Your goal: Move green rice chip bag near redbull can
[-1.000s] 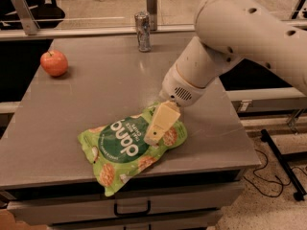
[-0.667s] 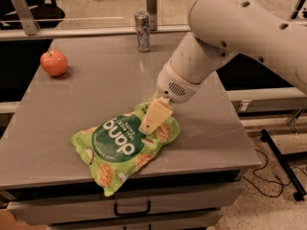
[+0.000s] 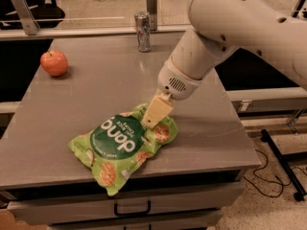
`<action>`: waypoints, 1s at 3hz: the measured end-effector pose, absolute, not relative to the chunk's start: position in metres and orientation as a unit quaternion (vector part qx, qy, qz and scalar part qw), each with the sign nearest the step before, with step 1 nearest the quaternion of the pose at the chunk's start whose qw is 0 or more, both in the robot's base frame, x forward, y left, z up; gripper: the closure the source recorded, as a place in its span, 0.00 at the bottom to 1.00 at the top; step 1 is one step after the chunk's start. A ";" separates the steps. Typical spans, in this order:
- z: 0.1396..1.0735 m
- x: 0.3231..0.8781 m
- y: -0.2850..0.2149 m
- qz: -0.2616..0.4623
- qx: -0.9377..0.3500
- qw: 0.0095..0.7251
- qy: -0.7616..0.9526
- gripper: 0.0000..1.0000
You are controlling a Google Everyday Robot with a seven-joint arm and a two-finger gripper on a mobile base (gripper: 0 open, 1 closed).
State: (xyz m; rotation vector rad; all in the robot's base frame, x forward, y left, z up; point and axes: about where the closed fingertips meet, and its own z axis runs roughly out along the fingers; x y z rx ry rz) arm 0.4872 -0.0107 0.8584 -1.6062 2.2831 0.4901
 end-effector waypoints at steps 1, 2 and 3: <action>0.885 0.512 -0.041 0.133 -0.548 0.178 0.807 1.00; 0.928 0.546 -0.088 0.064 -0.531 0.212 0.818 1.00; 0.935 0.550 -0.093 0.056 -0.528 0.220 0.818 1.00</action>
Offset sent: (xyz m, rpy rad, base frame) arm 0.1065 -0.1493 0.1309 -0.2078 -0.3693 -0.2299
